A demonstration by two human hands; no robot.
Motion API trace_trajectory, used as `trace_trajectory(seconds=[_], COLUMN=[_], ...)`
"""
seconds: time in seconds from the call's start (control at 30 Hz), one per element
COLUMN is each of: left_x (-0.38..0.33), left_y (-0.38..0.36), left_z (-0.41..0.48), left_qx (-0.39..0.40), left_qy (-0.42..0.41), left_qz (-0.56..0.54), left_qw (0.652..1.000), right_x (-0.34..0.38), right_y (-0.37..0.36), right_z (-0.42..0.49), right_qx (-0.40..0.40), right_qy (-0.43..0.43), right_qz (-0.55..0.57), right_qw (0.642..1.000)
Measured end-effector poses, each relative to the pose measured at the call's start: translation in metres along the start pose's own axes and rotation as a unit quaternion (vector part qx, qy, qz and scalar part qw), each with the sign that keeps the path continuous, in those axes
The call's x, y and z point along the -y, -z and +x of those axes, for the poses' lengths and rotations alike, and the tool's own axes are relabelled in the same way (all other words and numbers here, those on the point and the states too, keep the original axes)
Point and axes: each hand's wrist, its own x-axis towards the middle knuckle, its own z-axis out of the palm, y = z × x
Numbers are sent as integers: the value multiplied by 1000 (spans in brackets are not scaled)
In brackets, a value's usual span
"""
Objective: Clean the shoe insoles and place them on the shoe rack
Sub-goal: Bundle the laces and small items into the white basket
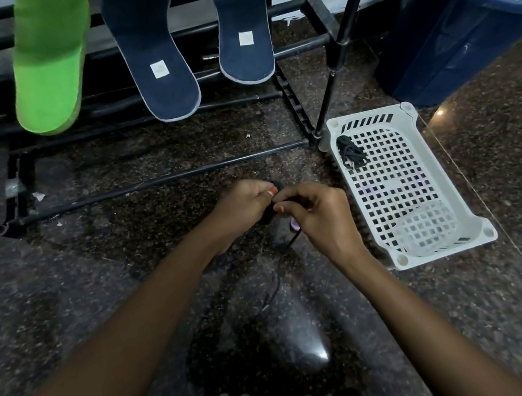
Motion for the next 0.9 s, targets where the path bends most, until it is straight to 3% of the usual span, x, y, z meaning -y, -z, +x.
trace_trajectory(seconds=[0.1,0.3,0.53,0.77,0.9], left_x=[-1,0,-3,-7,-9], left_y=[-1,0,-1,-3,-1], left_z=[-2,-2,-7,-7,-5], left_qx=[30,64,91,63,8], left_qy=[1,18,13,0,-23], left_qz=[11,-58,-137,-291,-361], left_qw=[999,996,986,955,932], right_x=[1,1,-6,-17,-13], right_y=[4,7,14,2,-13], right_z=[3,8,14,10,-3], right_qx=[-5,-25,-48,-48,-14], right_qy=[-24,-17,-78,-138,-108], right_qz=[32,48,148,184,109], right_qw=[999,998,985,972,988])
